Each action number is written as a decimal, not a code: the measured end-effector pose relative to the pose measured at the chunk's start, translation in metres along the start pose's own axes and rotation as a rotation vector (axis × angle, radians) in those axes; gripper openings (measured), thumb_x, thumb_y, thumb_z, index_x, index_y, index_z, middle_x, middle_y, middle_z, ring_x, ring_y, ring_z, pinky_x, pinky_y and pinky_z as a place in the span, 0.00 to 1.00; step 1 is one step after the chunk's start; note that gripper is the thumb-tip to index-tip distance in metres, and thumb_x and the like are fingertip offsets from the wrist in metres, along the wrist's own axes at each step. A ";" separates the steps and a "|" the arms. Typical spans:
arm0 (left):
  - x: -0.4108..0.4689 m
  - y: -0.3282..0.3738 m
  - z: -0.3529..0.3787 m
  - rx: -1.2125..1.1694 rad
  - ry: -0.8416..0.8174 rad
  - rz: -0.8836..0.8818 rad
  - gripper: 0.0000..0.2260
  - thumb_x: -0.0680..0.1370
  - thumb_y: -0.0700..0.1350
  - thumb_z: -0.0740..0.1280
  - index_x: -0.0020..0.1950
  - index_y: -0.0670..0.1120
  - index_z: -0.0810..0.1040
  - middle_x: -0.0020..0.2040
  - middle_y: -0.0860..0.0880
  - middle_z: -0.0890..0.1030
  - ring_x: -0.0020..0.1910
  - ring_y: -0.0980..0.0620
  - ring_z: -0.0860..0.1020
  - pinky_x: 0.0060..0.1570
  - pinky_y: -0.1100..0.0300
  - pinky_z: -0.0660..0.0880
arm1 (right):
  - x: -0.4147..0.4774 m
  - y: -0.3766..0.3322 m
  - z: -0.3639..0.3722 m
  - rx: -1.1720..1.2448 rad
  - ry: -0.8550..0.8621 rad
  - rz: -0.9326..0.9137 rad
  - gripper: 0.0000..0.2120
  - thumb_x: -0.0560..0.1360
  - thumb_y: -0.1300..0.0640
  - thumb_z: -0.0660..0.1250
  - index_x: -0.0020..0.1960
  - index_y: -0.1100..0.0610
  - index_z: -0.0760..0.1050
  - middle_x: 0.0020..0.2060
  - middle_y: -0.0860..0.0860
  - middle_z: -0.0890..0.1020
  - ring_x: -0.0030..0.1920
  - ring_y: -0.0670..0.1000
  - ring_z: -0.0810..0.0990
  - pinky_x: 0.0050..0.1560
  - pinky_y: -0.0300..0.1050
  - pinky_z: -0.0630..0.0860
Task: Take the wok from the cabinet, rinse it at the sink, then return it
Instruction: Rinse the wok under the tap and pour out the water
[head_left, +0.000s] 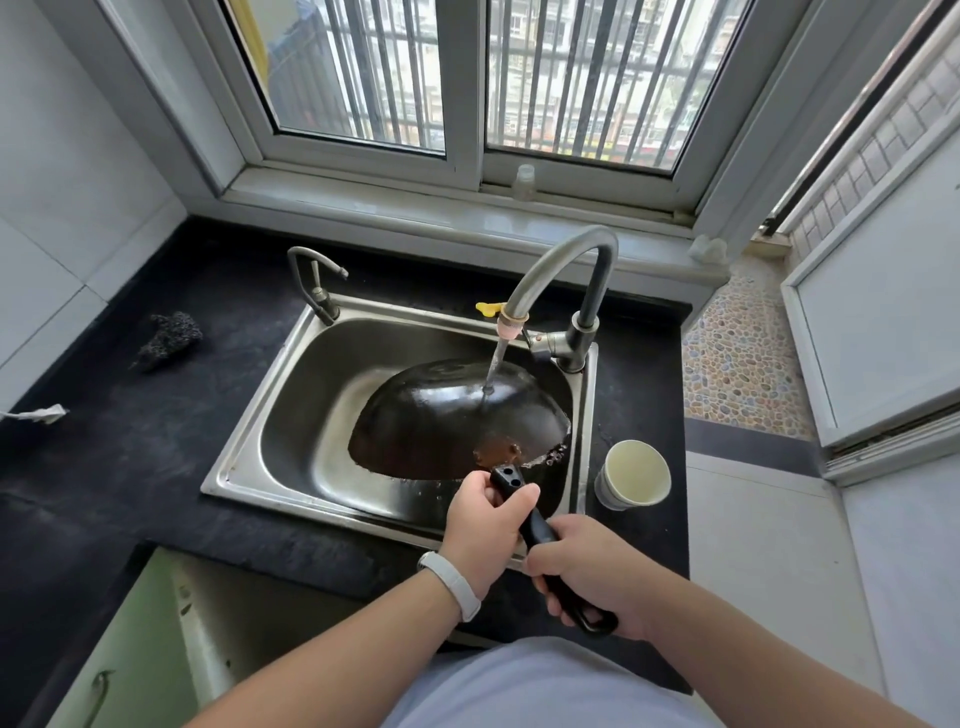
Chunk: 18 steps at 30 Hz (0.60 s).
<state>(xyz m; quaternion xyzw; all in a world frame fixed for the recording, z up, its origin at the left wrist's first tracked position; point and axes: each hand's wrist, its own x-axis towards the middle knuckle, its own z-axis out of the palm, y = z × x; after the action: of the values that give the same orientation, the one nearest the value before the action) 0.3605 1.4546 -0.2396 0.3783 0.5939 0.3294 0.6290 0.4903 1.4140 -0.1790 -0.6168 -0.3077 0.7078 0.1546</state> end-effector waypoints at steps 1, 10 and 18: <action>0.000 0.000 -0.003 -0.002 0.008 -0.002 0.21 0.63 0.56 0.73 0.47 0.42 0.76 0.38 0.43 0.80 0.40 0.47 0.80 0.47 0.40 0.81 | 0.002 -0.001 0.001 -0.017 -0.006 -0.006 0.09 0.69 0.61 0.68 0.47 0.61 0.72 0.30 0.54 0.79 0.26 0.52 0.76 0.25 0.42 0.73; -0.002 0.008 -0.027 -0.009 0.091 0.034 0.22 0.64 0.57 0.73 0.46 0.42 0.76 0.43 0.37 0.82 0.42 0.45 0.81 0.47 0.39 0.80 | 0.014 -0.015 0.017 0.045 -0.107 -0.021 0.07 0.68 0.62 0.68 0.44 0.61 0.72 0.30 0.55 0.78 0.26 0.51 0.75 0.24 0.41 0.70; 0.004 0.009 -0.036 -0.431 -0.116 -0.212 0.07 0.76 0.44 0.70 0.51 0.42 0.77 0.37 0.46 0.78 0.36 0.51 0.77 0.36 0.58 0.76 | 0.021 -0.015 0.025 0.151 -0.183 0.036 0.09 0.68 0.61 0.69 0.46 0.60 0.73 0.31 0.53 0.77 0.26 0.49 0.73 0.24 0.39 0.70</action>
<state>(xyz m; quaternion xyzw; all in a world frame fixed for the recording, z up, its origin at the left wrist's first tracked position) 0.3252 1.4656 -0.2337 0.1895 0.5092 0.3583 0.7593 0.4598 1.4317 -0.1844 -0.5415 -0.2552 0.7851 0.1589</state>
